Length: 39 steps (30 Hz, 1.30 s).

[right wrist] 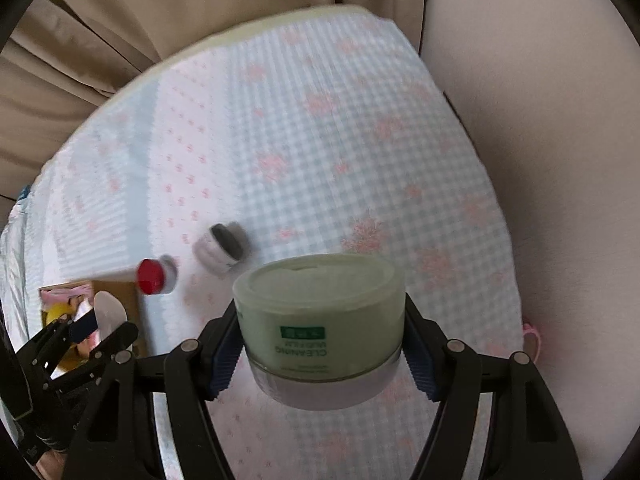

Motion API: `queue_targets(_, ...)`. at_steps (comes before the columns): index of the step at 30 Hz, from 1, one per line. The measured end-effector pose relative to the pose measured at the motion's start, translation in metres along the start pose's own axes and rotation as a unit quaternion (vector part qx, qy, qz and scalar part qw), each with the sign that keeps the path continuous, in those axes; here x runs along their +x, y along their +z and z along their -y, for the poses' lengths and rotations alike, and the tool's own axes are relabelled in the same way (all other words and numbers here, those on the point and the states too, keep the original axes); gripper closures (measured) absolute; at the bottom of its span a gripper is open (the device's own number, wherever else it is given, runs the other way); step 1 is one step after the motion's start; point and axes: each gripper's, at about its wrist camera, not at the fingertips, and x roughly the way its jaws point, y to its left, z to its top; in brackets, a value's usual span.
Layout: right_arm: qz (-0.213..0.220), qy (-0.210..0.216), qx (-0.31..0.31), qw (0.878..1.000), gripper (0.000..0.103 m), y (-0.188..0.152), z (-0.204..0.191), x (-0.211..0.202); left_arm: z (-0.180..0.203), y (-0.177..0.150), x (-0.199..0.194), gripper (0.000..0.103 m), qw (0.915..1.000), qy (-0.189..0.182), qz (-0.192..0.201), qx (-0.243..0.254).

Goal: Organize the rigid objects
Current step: 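Carry the white case and green-lidded jar over the cardboard box with both tools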

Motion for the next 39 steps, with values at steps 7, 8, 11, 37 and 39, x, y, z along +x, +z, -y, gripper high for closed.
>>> queue_targets(7, 0.043, 0.033, -0.035, 0.998, 0.037, -0.022, -0.034, -0.062, 0.002, -0.013, -0.085, 0.060, 0.9976, -0.005, 0.066, -0.021)
queue_targets(8, 0.050, 0.040, -0.045, 0.997, 0.036, -0.025, -0.042, -0.072, 0.000, -0.015, -0.094, 0.060, 0.9970, -0.005, 0.073, -0.026)
queue_targets(11, 0.065, 0.054, -0.069, 0.994, 0.037, -0.033, -0.062, -0.091, -0.010, -0.023, -0.126, 0.060, 0.9942, -0.004, 0.095, -0.049)
queue_targets(37, 0.102, 0.124, -0.150, 0.976, 0.037, -0.091, -0.298, -0.143, -0.193, -0.118, -0.249, 0.060, 0.9860, 0.030, 0.140, -0.086)
queue_targets(39, 0.098, 0.118, -0.136, 0.979, 0.037, -0.095, -0.322, -0.139, -0.214, -0.120, -0.250, 0.060, 0.9879, 0.021, 0.133, -0.077)
